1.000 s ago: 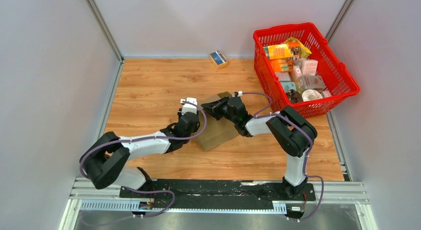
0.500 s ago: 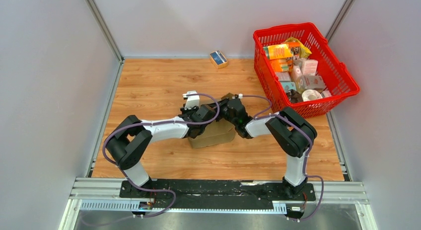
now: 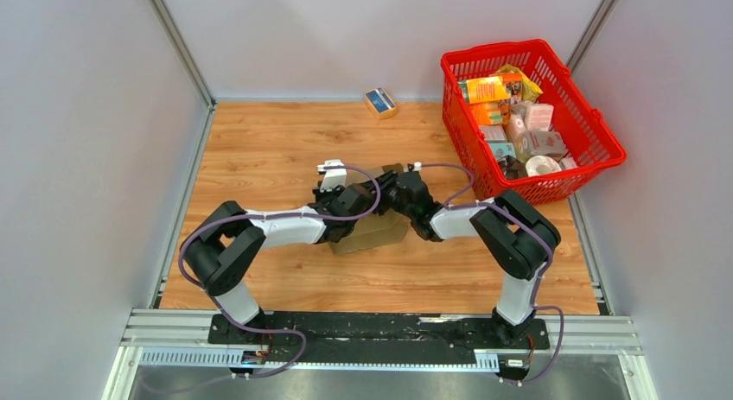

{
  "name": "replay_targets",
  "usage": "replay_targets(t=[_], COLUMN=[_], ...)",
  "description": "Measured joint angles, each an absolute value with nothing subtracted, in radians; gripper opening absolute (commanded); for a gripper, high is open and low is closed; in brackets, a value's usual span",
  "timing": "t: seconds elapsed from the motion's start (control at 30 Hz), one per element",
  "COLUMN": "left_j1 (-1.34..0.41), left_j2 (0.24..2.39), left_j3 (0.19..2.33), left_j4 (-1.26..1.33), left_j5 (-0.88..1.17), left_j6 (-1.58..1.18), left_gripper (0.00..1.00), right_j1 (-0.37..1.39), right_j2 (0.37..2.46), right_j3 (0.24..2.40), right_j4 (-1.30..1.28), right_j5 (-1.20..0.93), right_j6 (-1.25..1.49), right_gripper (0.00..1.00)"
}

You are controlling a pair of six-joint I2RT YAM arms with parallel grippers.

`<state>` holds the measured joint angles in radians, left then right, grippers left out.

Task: Fold the paper box

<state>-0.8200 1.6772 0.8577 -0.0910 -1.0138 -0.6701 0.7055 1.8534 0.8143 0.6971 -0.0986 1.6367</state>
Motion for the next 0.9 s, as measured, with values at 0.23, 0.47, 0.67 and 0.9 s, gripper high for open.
replay_targets(t=[0.23, 0.47, 0.67, 0.9], left_j1=[-0.796, -0.796, -0.796, -0.796], left_j2=[1.551, 1.473, 1.435, 1.423], left_j3=[0.716, 0.672, 0.653, 0.654], left_j4=[-0.019, -0.012, -0.019, -0.040], left_j5=[-0.988, -0.940, -0.913, -0.899], left_j6=[-0.590, -0.538, -0.525, -0.529], left_gripper=[0.00, 0.00, 0.00, 0.00], right_j1=[0.688, 0.589, 0.562, 0.564], right_j2=[1.655, 1.429, 1.582, 1.770], right_j3=[0.833, 0.988, 1.320, 1.415], right_j4=[0.270, -0.279, -0.515, -0.560], right_j5=[-0.212, -0.238, -0.249, -0.292], right_j6=[1.203, 0.659, 0.439, 0.416], right_gripper=[0.77, 0.75, 0.65, 0.57])
